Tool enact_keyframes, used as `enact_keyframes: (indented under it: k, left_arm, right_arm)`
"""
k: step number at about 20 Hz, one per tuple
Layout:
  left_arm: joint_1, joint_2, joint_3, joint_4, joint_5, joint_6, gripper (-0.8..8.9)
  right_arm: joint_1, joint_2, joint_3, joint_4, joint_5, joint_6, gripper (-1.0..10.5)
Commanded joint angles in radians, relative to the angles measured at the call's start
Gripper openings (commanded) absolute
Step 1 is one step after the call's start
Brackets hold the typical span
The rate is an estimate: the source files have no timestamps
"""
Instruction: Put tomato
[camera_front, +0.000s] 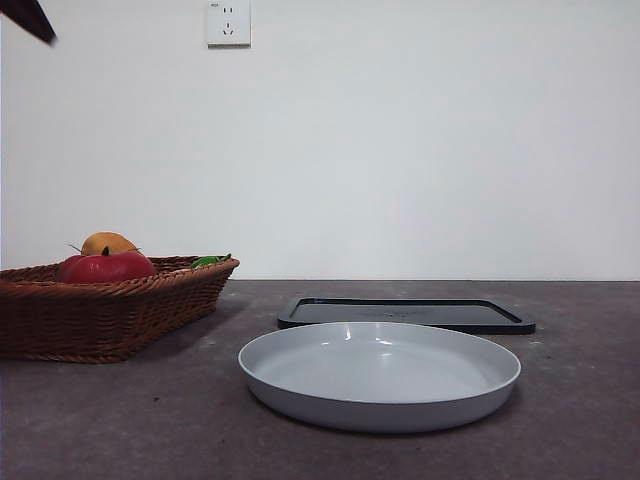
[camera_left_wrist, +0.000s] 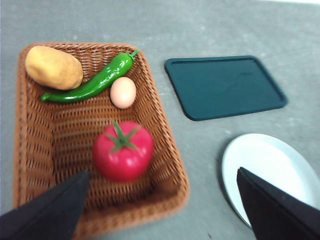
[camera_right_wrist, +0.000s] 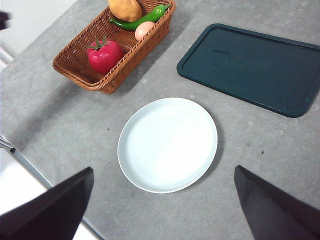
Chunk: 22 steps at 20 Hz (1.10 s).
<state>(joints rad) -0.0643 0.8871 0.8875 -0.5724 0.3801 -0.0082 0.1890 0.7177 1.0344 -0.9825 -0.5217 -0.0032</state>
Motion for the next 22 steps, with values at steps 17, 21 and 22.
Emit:
enact_keyframes:
  k: [17, 21, 22]
  left_arm:
    - [-0.026, 0.573, 0.021, 0.378, -0.004, 0.148, 4.79]
    - [-0.034, 0.626, 0.021, 0.394, -0.006, 0.183, 4.79]
    - [-0.034, 0.637, 0.021, 0.395, -0.006, 0.188, 4.79]
  right_arm:
    - [0.003, 0.007, 0.020, 0.009, -0.002, 0.003, 4.5]
    - [0.003, 0.007, 0.020, 0.009, -0.002, 0.003, 4.5]
    - [0.003, 0.007, 0.020, 0.009, -0.002, 0.003, 4.5]
